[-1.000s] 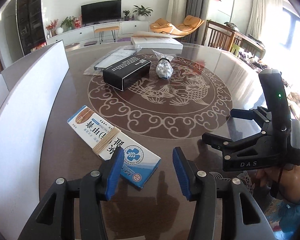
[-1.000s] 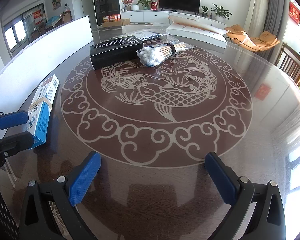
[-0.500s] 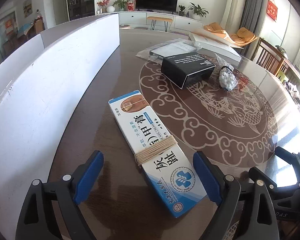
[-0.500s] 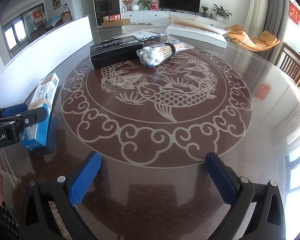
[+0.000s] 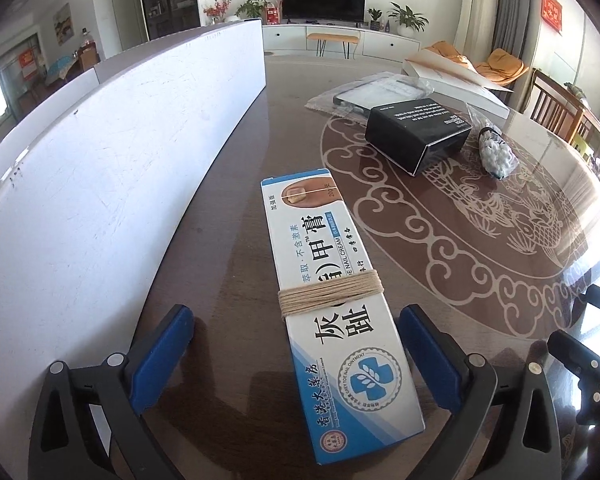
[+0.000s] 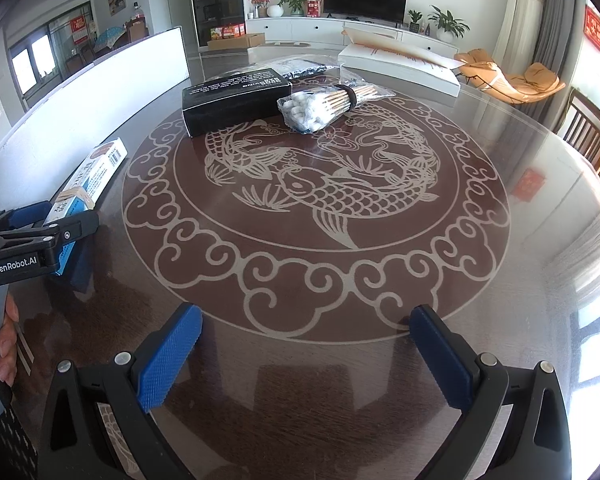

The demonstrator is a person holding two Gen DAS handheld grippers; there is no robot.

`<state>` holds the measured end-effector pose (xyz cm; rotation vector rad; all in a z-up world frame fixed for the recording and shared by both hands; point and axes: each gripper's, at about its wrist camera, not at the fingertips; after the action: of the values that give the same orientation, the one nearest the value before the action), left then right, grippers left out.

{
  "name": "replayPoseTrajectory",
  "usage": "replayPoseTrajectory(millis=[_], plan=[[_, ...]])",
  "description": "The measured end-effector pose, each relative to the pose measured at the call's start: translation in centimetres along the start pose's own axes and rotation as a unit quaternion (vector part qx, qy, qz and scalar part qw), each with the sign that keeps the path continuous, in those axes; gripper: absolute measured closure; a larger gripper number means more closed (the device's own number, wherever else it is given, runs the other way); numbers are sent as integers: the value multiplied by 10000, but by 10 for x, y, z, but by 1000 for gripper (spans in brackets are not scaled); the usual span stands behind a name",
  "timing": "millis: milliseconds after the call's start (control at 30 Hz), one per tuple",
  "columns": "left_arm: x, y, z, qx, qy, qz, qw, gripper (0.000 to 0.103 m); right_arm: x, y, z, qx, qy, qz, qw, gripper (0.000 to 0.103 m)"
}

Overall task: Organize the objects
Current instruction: 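Grasp the bag of cotton swabs with the right gripper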

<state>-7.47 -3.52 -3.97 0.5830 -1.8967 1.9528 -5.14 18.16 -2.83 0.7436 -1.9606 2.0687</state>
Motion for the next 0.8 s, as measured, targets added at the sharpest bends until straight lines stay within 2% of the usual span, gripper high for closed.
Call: replayPoseTrajectory(millis=[67, 133, 200, 267, 333, 400, 533, 600, 733, 800], plan=[[0, 0, 0, -6, -3, -7, 10000, 0, 16, 0, -15, 117, 346, -24, 9993, 0], [0, 0, 0, -4, -2, -7, 10000, 0, 41, -7, -39, 272, 912, -372, 9948, 0], [0, 0, 0, -4, -3, -7, 10000, 0, 74, -7, -59, 310, 1392, -544, 9883, 0], [0, 0, 0, -4, -3, -7, 10000, 0, 112, 3, -71, 490, 1733, -488, 9824, 0], [0, 0, 0, -4, -3, -8, 10000, 0, 143, 21, -79, 589, 2048, -266, 9767, 10], [0, 0, 0, -4, -4, -8, 10000, 0, 163, 37, -80, 633, 2247, -122, 9723, 30], [0, 0, 0, -4, -4, -8, 10000, 0, 182, 69, -70, 656, 2291, 197, 9710, 39], [0, 0, 0, -4, -4, -8, 10000, 0, 184, 80, -63, 650, 2173, 336, 9734, 53], [0, 0, 0, -4, -5, -8, 10000, 0, 172, 80, -49, 411, 1596, 261, 9860, 69], [0, -1, 0, -4, -5, -8, 10000, 0, 157, 72, -43, 347, 1295, 200, 9908, 70]])
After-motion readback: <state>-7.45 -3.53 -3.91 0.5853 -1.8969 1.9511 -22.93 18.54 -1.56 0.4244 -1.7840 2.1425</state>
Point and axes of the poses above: each gripper's, at about its wrist camera, not at the fingertips, and y roughly the way its jaws point, z to its left, x to its top, and after that the axes turned 4 degrees about z, right-handed
